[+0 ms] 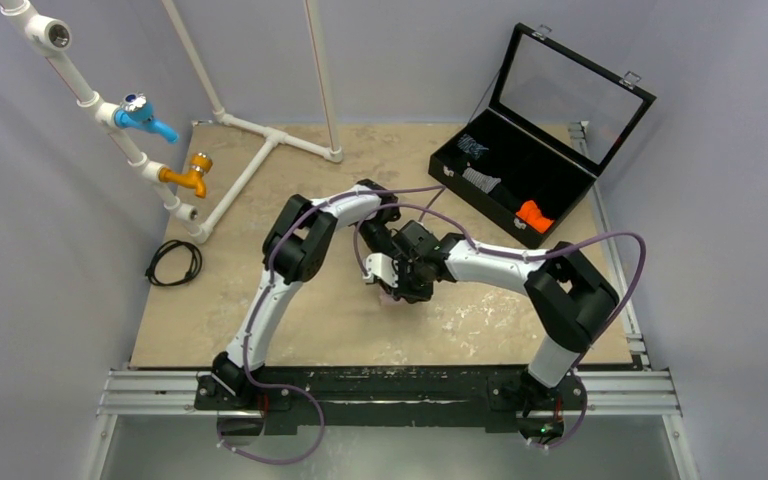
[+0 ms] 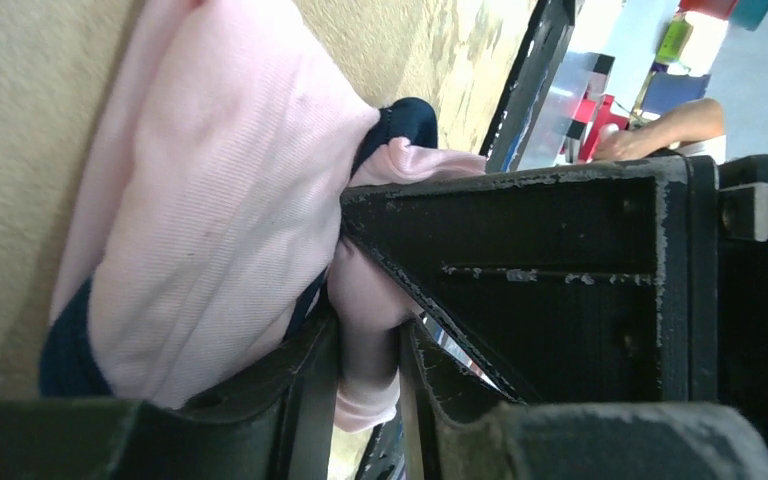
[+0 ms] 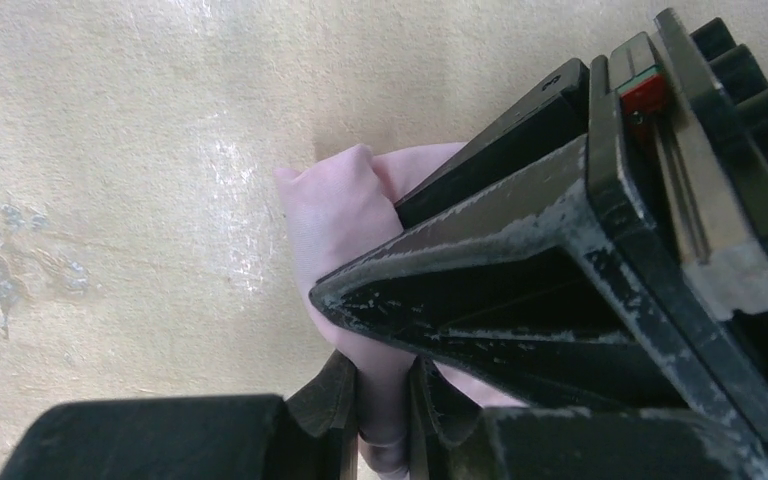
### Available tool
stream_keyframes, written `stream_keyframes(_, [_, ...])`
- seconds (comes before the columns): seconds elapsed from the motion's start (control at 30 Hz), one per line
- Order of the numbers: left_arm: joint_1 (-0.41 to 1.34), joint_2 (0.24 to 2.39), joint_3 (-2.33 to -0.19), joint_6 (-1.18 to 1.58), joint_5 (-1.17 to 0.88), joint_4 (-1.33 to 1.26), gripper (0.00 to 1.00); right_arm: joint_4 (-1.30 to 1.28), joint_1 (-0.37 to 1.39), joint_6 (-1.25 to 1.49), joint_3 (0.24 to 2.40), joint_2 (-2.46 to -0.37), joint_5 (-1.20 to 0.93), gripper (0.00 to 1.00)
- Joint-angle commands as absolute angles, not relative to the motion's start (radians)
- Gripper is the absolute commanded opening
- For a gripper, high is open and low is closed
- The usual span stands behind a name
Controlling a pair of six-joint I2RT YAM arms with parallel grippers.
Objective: Roll the underwear
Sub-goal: Roll the underwear to the center of the board.
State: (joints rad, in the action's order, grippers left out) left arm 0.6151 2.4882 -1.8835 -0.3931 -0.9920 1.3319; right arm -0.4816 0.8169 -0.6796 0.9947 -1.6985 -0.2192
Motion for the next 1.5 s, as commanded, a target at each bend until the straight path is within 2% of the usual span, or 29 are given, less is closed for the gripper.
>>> stream_keyframes(0.0, [0.613, 2.419, -1.848, -0.422, -0.891, 1.269, 0.30, -0.526, 0.822, -0.666, 0.983, -1.777, -0.297, 0.00])
stream_keyframes(0.13, [0.601, 2.393, -1.834, -0.421, -0.882, 1.272, 0.41, -0.538, 0.820, -0.666, 0.978, -1.777, -0.305, 0.00])
stream_keyframes(0.27, [0.586, 2.367, -1.818, -0.423, -0.847, 1.270, 0.46, -0.554, 0.809, -0.661, 0.976, -1.782, -0.322, 0.00])
stream_keyframes(0.9, [0.436, 2.242, -1.760, -0.438, -0.745, 1.279, 0.50, -0.600, 0.753, -0.669, 1.010, -1.791, -0.397, 0.00])
stream_keyframes(1.3, [0.232, 1.891, -1.432, -0.363, -0.736, 1.087, 0.50, -0.822, 0.635, -0.754, 1.241, -1.937, -0.579, 0.00])
stream_keyframes(1.47, [0.229, 1.695, -1.258, -0.329, -0.702, 0.905, 0.50, -0.973, 0.580, -0.841, 1.388, -2.070, -0.665, 0.00])
